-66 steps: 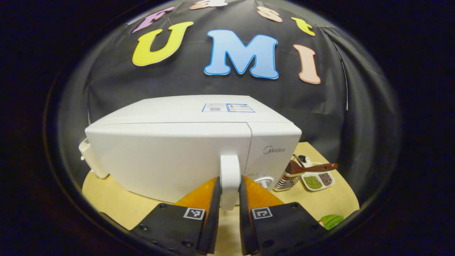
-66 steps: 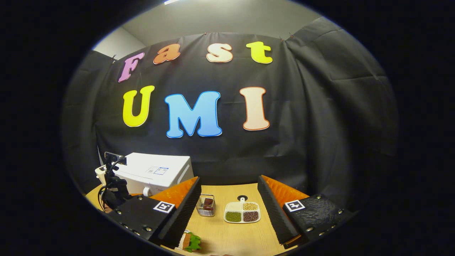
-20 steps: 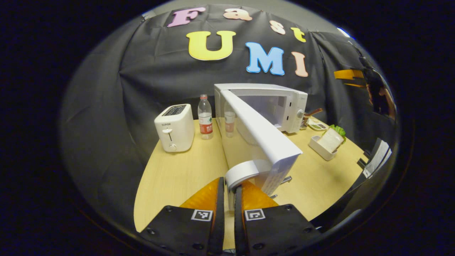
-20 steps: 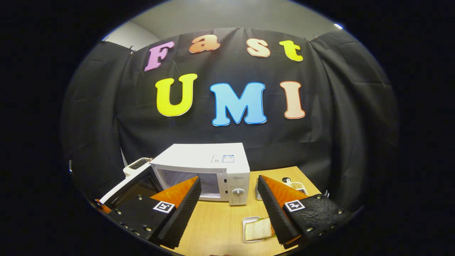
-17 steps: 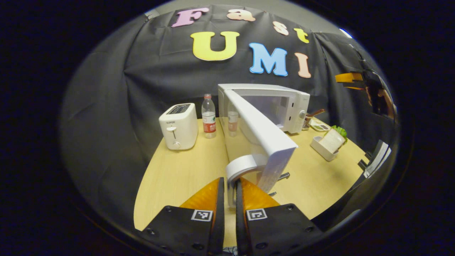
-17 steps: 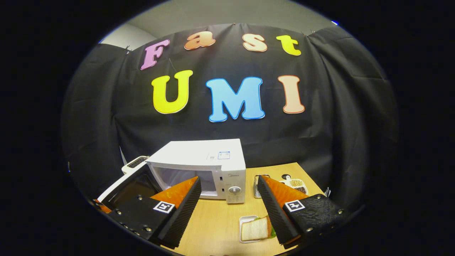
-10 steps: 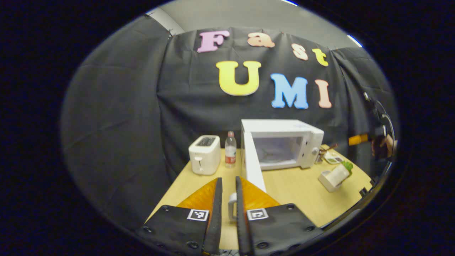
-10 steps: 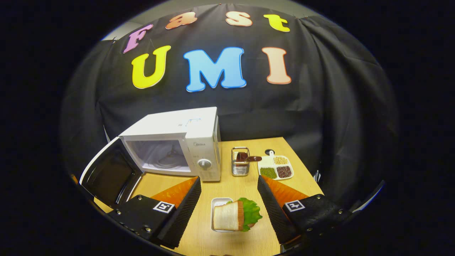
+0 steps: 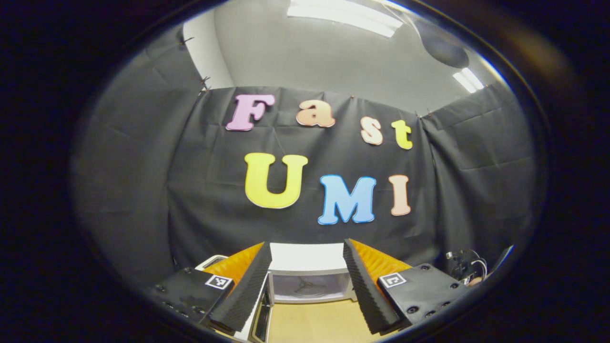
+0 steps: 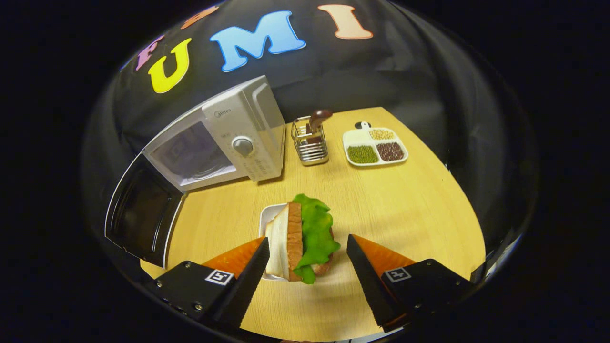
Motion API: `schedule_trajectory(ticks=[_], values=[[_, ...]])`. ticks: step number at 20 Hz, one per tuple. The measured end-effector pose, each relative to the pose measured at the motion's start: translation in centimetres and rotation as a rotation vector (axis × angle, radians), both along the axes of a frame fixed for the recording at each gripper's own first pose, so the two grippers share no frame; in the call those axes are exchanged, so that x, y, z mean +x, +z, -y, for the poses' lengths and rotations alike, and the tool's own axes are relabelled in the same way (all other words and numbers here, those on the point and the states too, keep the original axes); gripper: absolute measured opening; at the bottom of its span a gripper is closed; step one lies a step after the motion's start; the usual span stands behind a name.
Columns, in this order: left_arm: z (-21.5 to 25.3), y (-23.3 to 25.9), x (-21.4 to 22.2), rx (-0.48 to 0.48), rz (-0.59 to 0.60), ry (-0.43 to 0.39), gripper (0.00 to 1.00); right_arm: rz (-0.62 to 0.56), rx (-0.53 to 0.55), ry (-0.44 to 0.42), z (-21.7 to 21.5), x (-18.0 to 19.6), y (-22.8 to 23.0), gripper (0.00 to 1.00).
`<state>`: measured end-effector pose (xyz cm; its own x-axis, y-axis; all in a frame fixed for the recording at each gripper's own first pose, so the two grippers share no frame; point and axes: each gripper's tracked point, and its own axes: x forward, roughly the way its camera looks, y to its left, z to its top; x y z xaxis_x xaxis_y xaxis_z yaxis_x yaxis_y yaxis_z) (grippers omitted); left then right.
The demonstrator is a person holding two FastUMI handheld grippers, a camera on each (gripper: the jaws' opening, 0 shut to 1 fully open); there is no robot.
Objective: Open the microwave oven with the left hand, put the food in, and close the microwave oven.
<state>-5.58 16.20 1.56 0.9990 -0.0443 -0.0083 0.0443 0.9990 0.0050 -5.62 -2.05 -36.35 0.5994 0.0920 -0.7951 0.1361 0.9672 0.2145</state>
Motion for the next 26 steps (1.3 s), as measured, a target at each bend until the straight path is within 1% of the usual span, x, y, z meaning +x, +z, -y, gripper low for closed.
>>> schedule_trajectory(ticks=[2,3,4,5,6,7,8,9,10,11,14,19,23,26], values=[[1.6,0.9,1.5,0.009,0.001,-0.017,0.96,-0.024,0.051,-0.026,-0.5,-0.1,-1.2,0.98],[2.1,1.1,2.0,0.01,0.001,-0.023,0.96,-0.032,0.073,-0.045,-0.5,0.0,-1.5,0.95],[2.3,1.4,2.4,0.012,0.005,-0.025,0.97,-0.037,0.11,-0.06,-0.8,0.0,-1.5,0.93],[2.2,1.6,2.5,0.014,0.009,-0.023,0.97,-0.039,0.144,-0.071,-1.1,0.2,-1.4,0.87],[2.2,1.5,2.5,0.018,0.007,-0.022,0.97,-0.048,0.172,-0.078,-1.3,0.2,-1.4,0.77],[2.0,1.3,2.5,0.025,-0.001,-0.016,0.96,-0.055,0.206,-0.076,-1.7,0.3,-1.2,0.6],[1.7,1.0,2.6,0.029,-0.008,-0.012,0.96,-0.048,0.251,-0.091,-2.2,0.5,-0.5,0.55],[1.5,1.0,2.5,0.031,-0.01,-0.009,0.96,-0.059,0.267,-0.117,-2.0,0.6,-0.3,0.37],[1.2,0.9,2.4,0.031,-0.008,-0.004,0.97,-0.061,0.292,-0.126,-2.3,0.6,-0.2,0.29],[1.0,1.1,2.2,0.029,-0.006,-0.001,0.97,-0.064,0.294,-0.122,-2.5,0.5,0.1,0.21],[0.1,1.6,1.5,0.026,0.005,0.01,0.96,-0.035,0.301,-0.099,-3.2,0.3,1.6,0.21],[-1.4,1.9,0.2,0.02,0.007,0.014,0.96,0.064,0.435,-0.103,-7.3,1.4,6.4,0.21],[-2.7,2.3,-0.7,0.026,0.014,0.011,0.96,0.144,0.621,-0.092,-12.8,2.7,10.1,0.21],[-4.0,2.5,-1.5,0.032,0.016,0.014,0.97,0.167,0.767,-0.115,-16.5,4.4,11.1,0.21]])
